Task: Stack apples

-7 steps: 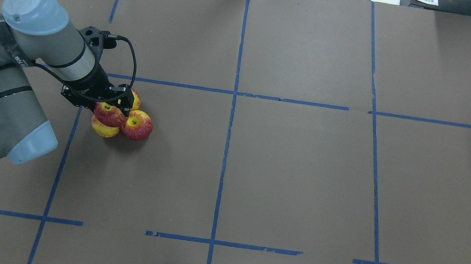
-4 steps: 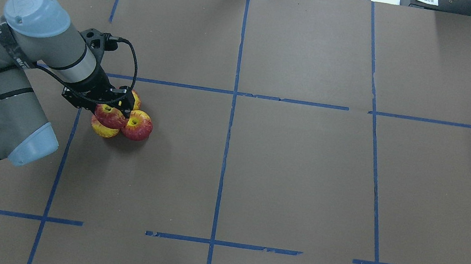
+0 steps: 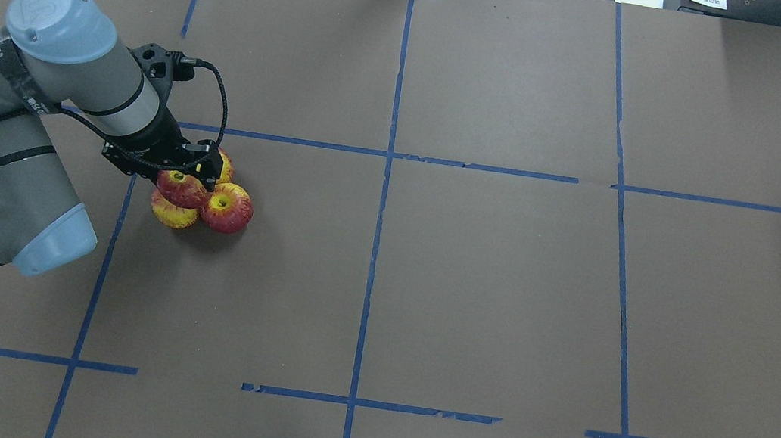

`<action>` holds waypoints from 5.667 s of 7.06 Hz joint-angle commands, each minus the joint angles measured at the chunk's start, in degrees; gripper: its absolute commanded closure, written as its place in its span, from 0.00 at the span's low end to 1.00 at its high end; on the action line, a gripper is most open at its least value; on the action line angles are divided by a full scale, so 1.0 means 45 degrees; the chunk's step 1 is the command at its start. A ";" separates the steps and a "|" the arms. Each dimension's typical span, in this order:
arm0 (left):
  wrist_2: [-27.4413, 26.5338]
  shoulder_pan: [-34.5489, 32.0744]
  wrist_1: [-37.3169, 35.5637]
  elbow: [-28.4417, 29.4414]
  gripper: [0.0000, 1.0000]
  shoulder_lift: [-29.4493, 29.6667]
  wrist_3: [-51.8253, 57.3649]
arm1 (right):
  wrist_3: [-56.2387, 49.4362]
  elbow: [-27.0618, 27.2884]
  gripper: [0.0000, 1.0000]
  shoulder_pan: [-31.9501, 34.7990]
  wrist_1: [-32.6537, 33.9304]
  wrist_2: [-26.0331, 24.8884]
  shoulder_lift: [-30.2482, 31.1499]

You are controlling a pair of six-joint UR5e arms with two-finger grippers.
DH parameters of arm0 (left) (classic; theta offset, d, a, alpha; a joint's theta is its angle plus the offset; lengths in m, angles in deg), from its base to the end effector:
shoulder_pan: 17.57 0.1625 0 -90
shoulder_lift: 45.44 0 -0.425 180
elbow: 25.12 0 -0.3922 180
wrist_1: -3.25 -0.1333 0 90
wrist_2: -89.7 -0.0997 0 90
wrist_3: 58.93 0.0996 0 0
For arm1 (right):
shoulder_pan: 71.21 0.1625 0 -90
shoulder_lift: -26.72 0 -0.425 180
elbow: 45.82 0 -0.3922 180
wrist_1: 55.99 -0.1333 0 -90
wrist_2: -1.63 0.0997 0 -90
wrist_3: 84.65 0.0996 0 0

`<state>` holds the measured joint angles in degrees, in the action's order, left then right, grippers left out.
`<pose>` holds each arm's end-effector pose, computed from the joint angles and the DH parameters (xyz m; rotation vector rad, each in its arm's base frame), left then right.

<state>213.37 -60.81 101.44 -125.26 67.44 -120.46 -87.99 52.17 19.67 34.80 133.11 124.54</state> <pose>0.4009 -0.4842 0.3370 -0.0464 0.8931 -0.0291 0.0740 -0.4322 0.6581 0.0163 -0.7239 -0.0371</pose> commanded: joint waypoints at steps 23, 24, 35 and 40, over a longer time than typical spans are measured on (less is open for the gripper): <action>0.1560 -1.0367 -0.1214 0.3128 0.01 -0.3347 1.6110 | 0.0000 0.0000 0.00 0.0000 0.0000 0.0000 0.0000; 0.1619 -1.0429 -0.1272 0.2940 0.00 -0.3578 1.5979 | 0.0000 0.0000 0.00 0.0000 0.0000 0.0000 0.0000; 0.3260 -1.0313 -0.2563 0.0126 0.00 -0.5982 1.4319 | 0.0000 0.0000 0.00 0.0000 0.0000 0.0000 0.0000; 0.3045 -1.0293 -0.2171 0.0302 0.00 -0.5846 1.4688 | 0.0000 0.0000 0.00 0.0000 0.0000 0.0000 0.0000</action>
<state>227.01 -107.14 91.65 -123.96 41.00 -54.38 -87.99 52.18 19.67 34.80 133.11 124.54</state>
